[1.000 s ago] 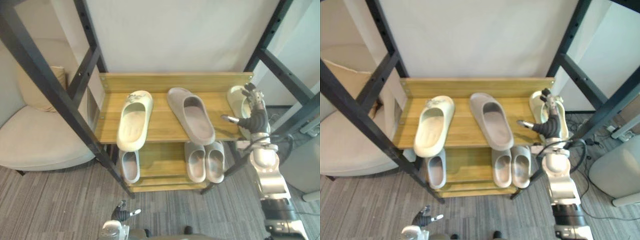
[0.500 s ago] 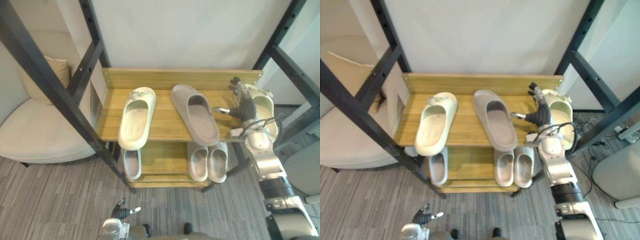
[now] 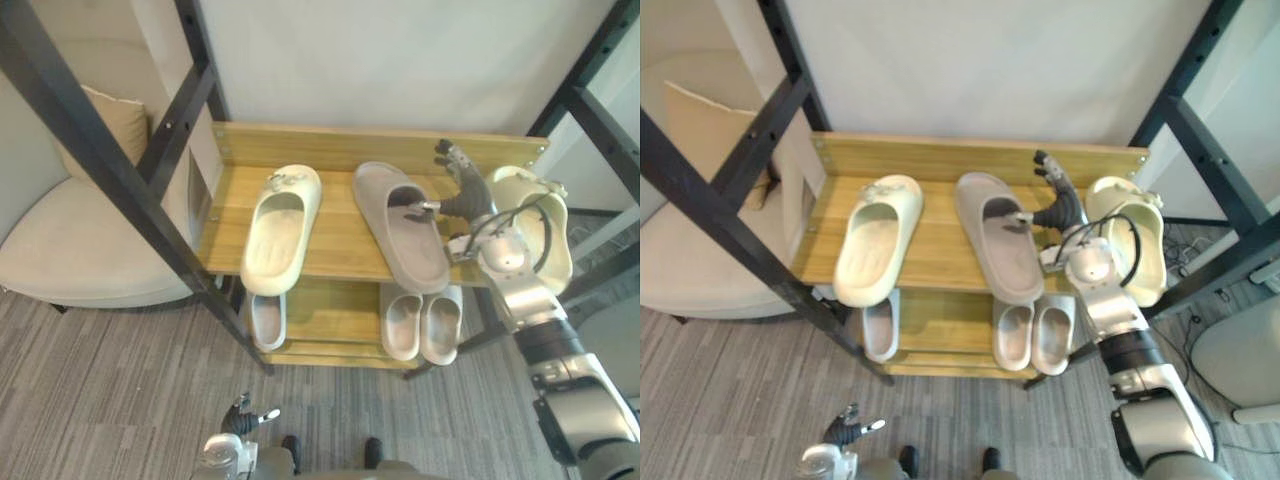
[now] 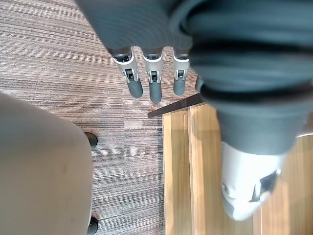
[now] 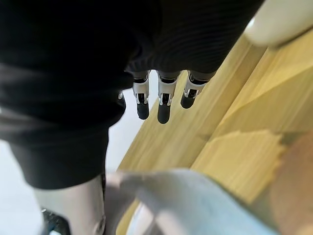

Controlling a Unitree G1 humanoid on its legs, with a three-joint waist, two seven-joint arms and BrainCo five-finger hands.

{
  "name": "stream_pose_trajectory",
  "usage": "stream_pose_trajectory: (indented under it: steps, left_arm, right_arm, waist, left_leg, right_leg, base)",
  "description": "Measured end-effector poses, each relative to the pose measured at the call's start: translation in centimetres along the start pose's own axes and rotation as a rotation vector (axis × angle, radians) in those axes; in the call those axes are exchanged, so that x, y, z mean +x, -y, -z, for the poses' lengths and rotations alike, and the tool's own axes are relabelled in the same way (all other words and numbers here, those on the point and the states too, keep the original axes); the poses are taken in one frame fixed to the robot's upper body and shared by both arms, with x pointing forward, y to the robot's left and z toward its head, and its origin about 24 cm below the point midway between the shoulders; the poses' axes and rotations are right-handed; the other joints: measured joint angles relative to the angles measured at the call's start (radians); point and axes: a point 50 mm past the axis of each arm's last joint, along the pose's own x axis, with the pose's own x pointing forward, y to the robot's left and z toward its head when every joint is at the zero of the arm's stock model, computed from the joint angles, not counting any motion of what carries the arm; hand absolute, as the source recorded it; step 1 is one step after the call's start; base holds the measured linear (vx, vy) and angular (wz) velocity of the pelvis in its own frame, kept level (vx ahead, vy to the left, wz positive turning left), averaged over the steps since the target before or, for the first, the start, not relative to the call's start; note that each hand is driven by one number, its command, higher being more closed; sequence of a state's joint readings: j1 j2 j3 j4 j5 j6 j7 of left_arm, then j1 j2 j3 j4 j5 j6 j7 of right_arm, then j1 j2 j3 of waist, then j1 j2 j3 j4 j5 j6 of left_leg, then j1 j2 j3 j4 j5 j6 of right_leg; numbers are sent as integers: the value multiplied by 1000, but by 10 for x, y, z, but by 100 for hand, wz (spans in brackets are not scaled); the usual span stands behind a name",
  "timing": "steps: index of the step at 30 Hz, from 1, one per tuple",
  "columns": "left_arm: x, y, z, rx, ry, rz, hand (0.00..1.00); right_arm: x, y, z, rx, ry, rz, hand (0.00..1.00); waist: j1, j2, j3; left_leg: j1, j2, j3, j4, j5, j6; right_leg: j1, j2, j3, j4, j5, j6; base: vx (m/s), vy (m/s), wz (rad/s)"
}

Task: Organize the slippers on the shoe rack

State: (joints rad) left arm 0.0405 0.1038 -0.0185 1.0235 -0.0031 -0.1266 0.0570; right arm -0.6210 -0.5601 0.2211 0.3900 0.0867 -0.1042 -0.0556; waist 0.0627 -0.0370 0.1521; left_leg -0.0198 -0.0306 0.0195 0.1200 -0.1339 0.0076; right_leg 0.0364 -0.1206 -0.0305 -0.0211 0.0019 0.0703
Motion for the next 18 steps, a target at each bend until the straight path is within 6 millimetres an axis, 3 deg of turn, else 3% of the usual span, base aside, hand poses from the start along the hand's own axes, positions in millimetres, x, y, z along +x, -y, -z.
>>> stream_pose_trajectory:
  steps: [4,5,18]
  left_arm:
    - [0,0,-4,-3,18,0,0]
    - [1,0,-4,-3,20,0,0]
    - [2,0,-11,-20,47,-3,0]
  right_arm:
    - [11,3,-9,-40,18,-12,0]
    - [13,3,-10,-53,19,-21,100]
    - [33,1,-30,-106,61,-72,100]
  waist:
    - [1,3,23]
    - [1,2,25]
    - [24,-3,52]
  left_leg:
    - [-1,3,-3,-4,6,1]
    - [-1,2,-3,-8,9,2]
    - [22,13,-23,-121,91,-16]
  right_leg:
    - [-1,3,-6,-1,13,-1]
    - [-2,3,-8,-1,15,-3]
    - [-33,15,-19,15,21,-5]
  base:
    - [-23,-10,3]
    - [-41,-9,2]
    - [-61,-37,3]
